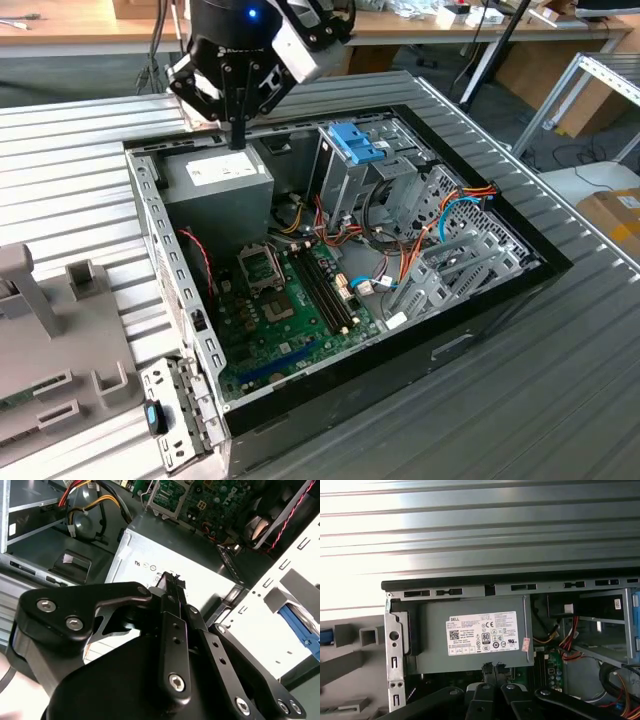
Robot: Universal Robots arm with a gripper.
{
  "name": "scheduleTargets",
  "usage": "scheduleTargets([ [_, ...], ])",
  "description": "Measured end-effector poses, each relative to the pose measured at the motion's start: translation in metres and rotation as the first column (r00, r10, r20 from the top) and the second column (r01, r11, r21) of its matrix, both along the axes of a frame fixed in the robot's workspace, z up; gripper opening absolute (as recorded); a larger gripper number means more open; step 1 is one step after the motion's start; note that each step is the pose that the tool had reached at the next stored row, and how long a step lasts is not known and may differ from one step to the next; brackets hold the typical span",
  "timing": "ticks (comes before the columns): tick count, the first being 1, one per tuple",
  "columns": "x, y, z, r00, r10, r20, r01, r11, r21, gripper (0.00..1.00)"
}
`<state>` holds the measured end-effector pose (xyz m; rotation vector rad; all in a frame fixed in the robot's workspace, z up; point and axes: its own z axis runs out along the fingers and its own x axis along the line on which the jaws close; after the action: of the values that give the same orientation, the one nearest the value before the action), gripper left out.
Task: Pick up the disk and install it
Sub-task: 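Reach for the disk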
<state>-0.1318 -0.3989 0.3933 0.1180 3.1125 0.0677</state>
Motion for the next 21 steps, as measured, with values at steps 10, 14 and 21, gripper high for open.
scheduleTargets([
  [10,-0.0202,0.0,0.0,1.0,0.0,0.0001,0.0,1.0,0.0,0.11],
  [14,-0.0285,0.0,0.0,1.0,0.0,0.0,0.0,1.0,0.0,0.11],
  [21,-0.05,0.0,0.0,1.0,0.0,0.0,0.0,1.0,-0.0001,0.11],
])
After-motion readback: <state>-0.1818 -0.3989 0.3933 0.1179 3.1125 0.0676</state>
